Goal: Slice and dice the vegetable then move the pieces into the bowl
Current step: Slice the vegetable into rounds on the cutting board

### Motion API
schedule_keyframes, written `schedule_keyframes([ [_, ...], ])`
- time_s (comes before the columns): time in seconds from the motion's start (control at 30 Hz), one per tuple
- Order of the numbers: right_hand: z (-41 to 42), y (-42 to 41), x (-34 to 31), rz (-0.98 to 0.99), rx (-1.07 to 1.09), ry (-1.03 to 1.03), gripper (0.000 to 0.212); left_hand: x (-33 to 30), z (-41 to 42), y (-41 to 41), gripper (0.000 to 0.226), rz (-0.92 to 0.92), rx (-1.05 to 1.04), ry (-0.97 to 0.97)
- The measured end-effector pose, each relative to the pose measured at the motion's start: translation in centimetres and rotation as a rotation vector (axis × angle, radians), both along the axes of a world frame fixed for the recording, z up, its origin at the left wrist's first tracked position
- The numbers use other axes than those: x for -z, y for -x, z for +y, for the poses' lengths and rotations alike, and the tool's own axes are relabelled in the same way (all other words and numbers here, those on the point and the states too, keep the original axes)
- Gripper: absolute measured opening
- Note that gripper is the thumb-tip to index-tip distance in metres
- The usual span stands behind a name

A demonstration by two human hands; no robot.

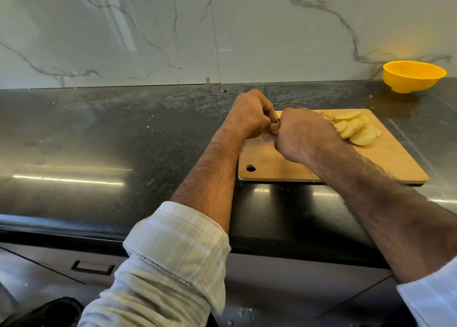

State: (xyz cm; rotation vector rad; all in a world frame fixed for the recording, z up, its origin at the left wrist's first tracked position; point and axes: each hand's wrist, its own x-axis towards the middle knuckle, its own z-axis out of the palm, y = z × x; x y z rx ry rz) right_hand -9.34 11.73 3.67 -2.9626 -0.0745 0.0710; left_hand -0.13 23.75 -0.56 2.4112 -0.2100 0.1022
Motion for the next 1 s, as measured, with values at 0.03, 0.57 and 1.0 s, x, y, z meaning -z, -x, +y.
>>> schedule_keyframes([
  [0.03, -0.1, 0.2, 0.0, 0.013, -0.003, 0.012, 0.035, 0.0, 0.0, -0.1, 0.025, 0.000, -0.006, -0.006],
  [0.57, 0.0, 2.3, 0.8, 0.162, -0.057, 0.180, 0.050, 0.6, 0.4, -0.5, 0.012, -0.007, 0.015, 0.041],
  [1.0, -3.7, -0.3, 2.2, -0.041, -0.038, 0.051, 0.025, -0.7, 1.5, 0.1, 0.017, 0.031, 0.156, -0.063],
])
